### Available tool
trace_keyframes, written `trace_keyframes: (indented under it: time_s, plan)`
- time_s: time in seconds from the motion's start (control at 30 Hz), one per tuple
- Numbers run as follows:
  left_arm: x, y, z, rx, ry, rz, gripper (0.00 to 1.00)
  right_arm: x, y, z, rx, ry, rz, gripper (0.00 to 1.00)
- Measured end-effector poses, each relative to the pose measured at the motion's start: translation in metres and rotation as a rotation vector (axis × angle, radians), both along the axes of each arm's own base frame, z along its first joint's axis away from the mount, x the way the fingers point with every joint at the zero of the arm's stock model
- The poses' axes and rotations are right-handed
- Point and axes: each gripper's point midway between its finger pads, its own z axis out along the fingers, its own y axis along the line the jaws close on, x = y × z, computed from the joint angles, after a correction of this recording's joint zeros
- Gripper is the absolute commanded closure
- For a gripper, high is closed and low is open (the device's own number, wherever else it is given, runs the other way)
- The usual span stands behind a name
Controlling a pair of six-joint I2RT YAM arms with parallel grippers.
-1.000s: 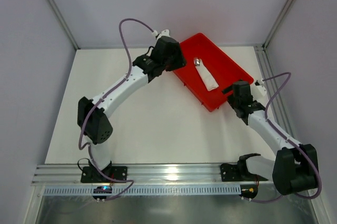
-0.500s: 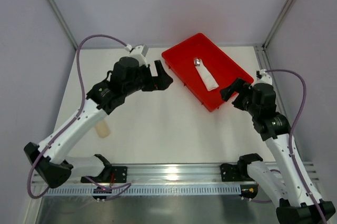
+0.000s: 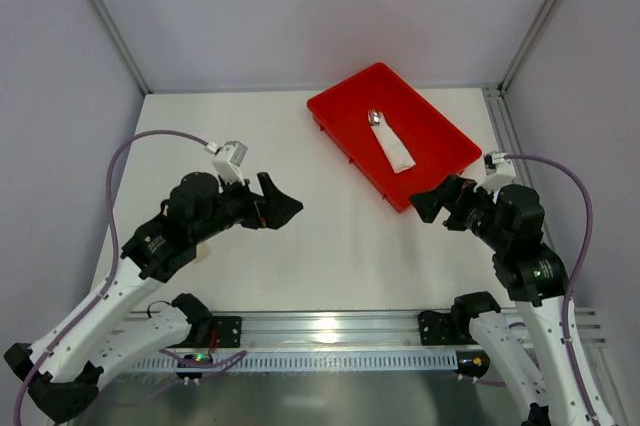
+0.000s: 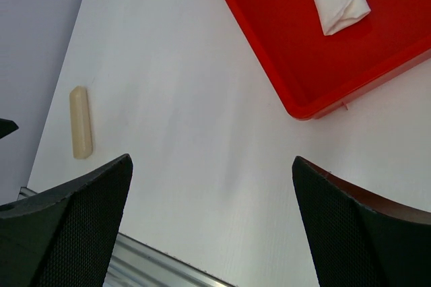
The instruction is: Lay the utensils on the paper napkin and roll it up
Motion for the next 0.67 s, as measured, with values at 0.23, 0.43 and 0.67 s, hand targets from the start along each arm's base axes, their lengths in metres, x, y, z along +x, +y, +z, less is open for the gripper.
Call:
trace_keyframes:
  time_s: [0.23, 0.43, 0.67]
  plan:
    - [-0.004, 0.004, 0.014, -0.04, -0.038, 0.01, 0.0, -0.005, 0.004, -0.009, 0.008, 0.026, 0.028, 0.01]
    - [-0.003, 0.006, 0.014, -0.037, -0.039, 0.019, 0.0, -0.008, 0.004, -0.006, 0.01, 0.008, 0.029, 0.0]
    - [-0.003, 0.008, 0.017, -0.044, -0.049, 0.029, 0.01, -0.008, 0.004, -0.006, 0.01, 0.007, 0.028, 0.0]
